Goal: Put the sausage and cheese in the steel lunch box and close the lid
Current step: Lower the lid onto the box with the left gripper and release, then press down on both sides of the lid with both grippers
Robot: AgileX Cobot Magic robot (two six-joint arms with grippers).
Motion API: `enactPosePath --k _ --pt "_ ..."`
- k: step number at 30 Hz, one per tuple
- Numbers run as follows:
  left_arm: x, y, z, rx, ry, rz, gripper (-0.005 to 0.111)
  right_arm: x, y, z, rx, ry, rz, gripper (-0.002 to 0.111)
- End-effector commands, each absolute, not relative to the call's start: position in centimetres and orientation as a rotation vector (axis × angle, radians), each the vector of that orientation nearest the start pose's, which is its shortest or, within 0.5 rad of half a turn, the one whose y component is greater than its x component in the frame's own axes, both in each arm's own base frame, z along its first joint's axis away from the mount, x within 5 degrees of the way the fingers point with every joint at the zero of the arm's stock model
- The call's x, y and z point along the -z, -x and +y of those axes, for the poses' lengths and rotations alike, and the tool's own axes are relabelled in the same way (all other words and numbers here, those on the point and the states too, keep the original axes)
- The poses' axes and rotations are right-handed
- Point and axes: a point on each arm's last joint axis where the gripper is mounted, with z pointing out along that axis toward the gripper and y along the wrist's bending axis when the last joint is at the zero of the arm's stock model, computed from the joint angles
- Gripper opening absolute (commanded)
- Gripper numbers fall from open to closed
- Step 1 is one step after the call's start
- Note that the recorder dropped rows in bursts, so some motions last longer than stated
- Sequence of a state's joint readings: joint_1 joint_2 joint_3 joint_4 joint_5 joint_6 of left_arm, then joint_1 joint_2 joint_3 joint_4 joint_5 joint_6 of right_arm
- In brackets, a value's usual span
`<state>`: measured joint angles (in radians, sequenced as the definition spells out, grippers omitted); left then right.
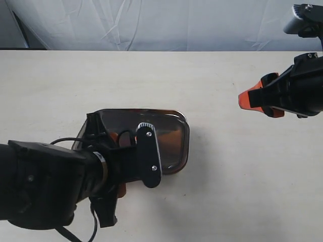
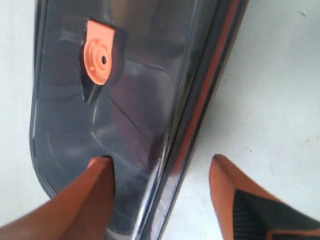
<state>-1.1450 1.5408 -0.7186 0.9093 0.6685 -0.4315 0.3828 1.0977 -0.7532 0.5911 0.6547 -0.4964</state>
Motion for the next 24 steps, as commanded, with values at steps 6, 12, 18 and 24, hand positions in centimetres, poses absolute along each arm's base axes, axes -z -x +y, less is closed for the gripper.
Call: enactPosePath --k 6,12,18,24 --pt "-20.5 -14.1 -20.1 -0.422 -1.521 2.076 0.054 -28.8 -18.4 10.7 -0.586 0.634 2.331 0.041" --pt "-22.7 -13.8 -18.8 -0.355 -1.279 2.155 0.025 -28.8 -18.3 10.9 -0.628 0.611 2.339 0.000" --pt "-23.9 -15.3 -17.6 -0.304 -0.952 2.207 0.000 -28.2 -18.4 11.5 -0.718 0.585 2.384 0.000" --pt "-23.4 -17.4 -15.8 -0.203 -0.728 2.358 0.000 -26.0 -18.9 13.5 -0.822 0.679 2.480 0.000"
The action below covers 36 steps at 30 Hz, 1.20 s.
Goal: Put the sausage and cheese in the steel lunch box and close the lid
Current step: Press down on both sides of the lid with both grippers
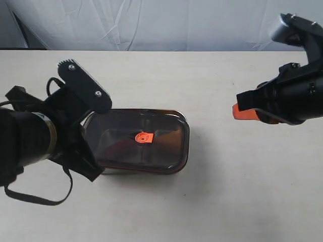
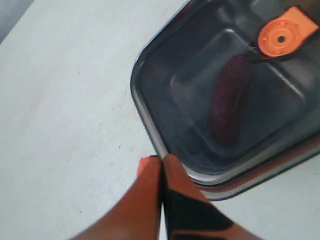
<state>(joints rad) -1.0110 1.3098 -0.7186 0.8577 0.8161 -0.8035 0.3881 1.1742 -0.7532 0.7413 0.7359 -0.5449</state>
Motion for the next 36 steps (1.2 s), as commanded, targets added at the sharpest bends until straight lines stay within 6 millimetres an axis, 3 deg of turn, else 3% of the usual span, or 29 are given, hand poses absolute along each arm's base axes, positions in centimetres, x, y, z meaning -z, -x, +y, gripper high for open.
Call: enactPosePath --k 1,7,14,20,28,36 --pt "-23.3 -17.8 -15.6 -0.152 -0.676 2.384 0.000 -25.5 -19.0 14.0 -0.826 0.706 2.496 0.000" --pt "-23.2 -20.0 -13.8 0.018 -0.491 2.444 0.000 -22.9 -19.0 16.4 -0.827 0.802 2.566 0.000" --pt "-22.9 -21.2 -11.7 0.115 -0.398 2.527 0.000 -21.4 -19.1 17.5 -0.821 0.834 2.611 0.000" --pt "-22.8 -20.7 -12.4 0.260 -0.496 2.559 0.000 -21.4 -19.0 17.5 -0.830 0.842 2.620 0.000" --pt "-22.6 -20.6 -12.4 0.258 -0.511 2.576 0.000 -21.3 -18.3 17.7 -0.867 0.887 2.651 0.000" --pt "-20.1 -21.3 -12.8 0.208 -0.538 2.684 0.000 -21.3 -17.0 18.9 -0.888 0.984 2.643 0.000"
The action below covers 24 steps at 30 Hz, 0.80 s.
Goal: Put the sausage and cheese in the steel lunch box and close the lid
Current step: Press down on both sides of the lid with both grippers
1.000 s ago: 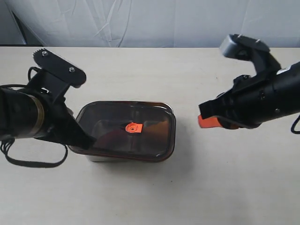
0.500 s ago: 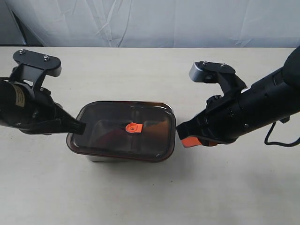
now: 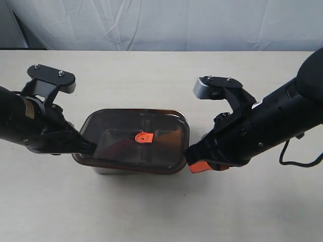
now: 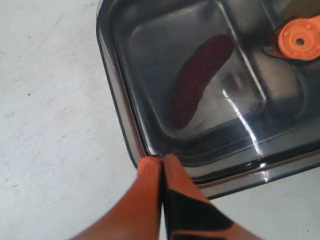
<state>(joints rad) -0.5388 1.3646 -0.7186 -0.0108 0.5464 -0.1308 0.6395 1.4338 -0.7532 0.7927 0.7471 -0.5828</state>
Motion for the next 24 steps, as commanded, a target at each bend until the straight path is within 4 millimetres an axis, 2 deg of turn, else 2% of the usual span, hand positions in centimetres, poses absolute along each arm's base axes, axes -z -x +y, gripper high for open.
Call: enactPosePath --k 1,8,17,24 --pt "-20.0 -21.3 -12.8 0.207 -0.538 2.686 0.000 -21.3 -16.9 19.0 -0.891 0.991 2.645 0.000" --pt "-19.8 -21.7 -13.0 0.216 -0.533 2.664 0.000 -21.1 -16.3 19.4 -0.911 1.025 2.669 0.000" --pt "-19.8 -21.8 -13.1 0.218 -0.533 2.652 0.000 -20.0 -16.4 19.8 -0.943 1.010 2.742 0.000" --pt "-19.8 -21.8 -13.1 0.218 -0.533 2.652 0.000 -20.0 -16.3 19.9 -0.974 0.989 2.751 0.000"
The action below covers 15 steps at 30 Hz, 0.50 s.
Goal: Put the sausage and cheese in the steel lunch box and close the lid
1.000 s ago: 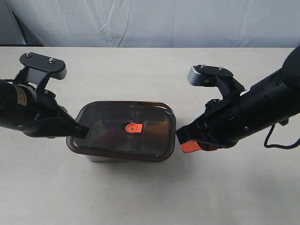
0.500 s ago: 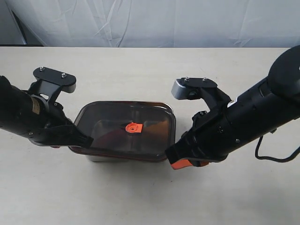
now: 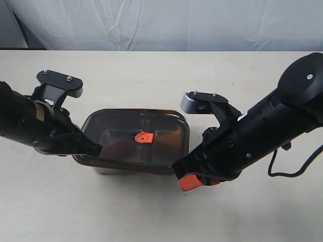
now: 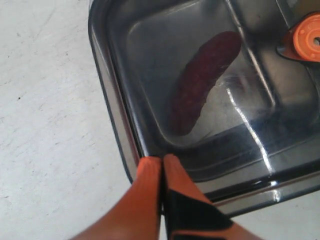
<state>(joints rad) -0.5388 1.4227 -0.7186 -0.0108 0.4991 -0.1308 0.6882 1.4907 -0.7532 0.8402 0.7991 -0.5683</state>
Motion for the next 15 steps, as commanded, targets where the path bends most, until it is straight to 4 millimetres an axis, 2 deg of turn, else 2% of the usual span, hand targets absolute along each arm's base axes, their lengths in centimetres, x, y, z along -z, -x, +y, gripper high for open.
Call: enactPosePath --k 1,11,15 --pt "-19.82 -21.78 -13.06 0.218 -0.533 2.652 0.000 -20.06 -16.26 19.90 -0.982 0.987 2.754 0.000" --pt "-19.68 -21.54 -12.92 0.205 -0.540 2.685 0.000 -20.16 -16.03 19.96 -1.019 0.983 2.771 0.000" --pt "-19.67 -21.52 -12.91 0.204 -0.541 2.687 0.000 -20.20 -15.30 20.53 -1.038 1.025 2.767 0.000"
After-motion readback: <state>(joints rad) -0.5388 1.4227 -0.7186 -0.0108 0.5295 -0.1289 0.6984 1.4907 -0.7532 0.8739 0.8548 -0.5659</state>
